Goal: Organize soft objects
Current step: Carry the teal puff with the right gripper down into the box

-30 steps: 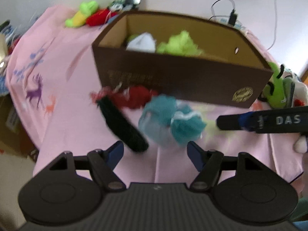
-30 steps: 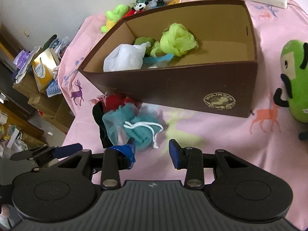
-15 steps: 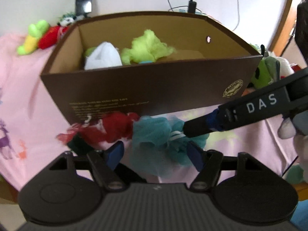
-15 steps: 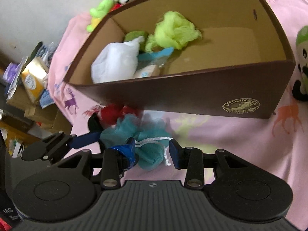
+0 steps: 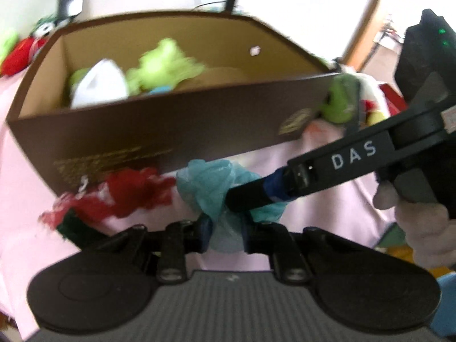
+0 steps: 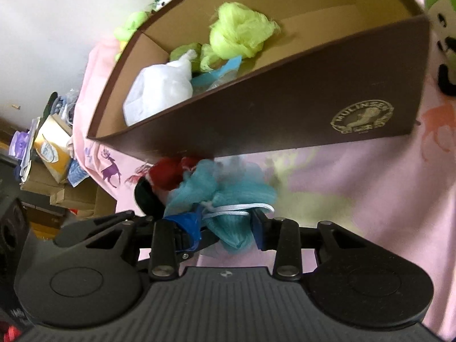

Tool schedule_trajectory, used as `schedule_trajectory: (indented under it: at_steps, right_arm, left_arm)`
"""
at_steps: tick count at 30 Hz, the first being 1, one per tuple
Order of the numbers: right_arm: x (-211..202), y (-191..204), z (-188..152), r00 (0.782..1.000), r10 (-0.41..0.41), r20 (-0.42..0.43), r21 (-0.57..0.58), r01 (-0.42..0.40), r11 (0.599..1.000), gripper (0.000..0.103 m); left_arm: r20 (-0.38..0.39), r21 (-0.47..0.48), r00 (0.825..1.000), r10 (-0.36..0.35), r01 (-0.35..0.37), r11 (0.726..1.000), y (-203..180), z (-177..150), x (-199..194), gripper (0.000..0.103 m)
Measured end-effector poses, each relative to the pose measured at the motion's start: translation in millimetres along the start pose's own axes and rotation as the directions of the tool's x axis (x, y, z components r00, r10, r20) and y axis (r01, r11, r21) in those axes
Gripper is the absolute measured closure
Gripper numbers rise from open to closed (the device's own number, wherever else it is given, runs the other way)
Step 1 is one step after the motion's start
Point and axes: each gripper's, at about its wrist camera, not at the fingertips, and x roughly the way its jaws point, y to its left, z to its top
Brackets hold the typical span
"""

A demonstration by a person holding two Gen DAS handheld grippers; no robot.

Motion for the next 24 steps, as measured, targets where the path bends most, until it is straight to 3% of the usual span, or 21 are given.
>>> schedule_trajectory:
  at_steps: [7,14,19,24]
  right_arm:
    - [-48.9,1.5,-1.0,0.998,0.013,0.064,-0.049,-0.010,0.999,0.084]
    - [-100.9,12.4,16.4,0.985,0.034,0.167,-0.149,-0.009,0.989,0.084]
    - [-107.8,23.2,38.2,0.962,0.040,0.271,-0.215,0.020,0.976,0.084]
    - [-87.7,20.2,67.9,0.952,0.049,0.301,-0.198,0.012,0.980,0.084]
  left_arm:
    - [0.056,0.117,0.988,-0.143,0.136,0.984,-29.0,20.6,-26.9,0.091]
    - [0.163,0.194,0.968,-0.192,0.159,0.968,-46.0,57.0,-45.9,0.091]
    - [0.238,0.187,0.954,-0.180,0.137,0.973,-40.6,88.0,-46.8,0.092]
    - [0.242,0.137,0.964,-0.110,0.078,0.987,-26.2,114.7,-30.2,0.091]
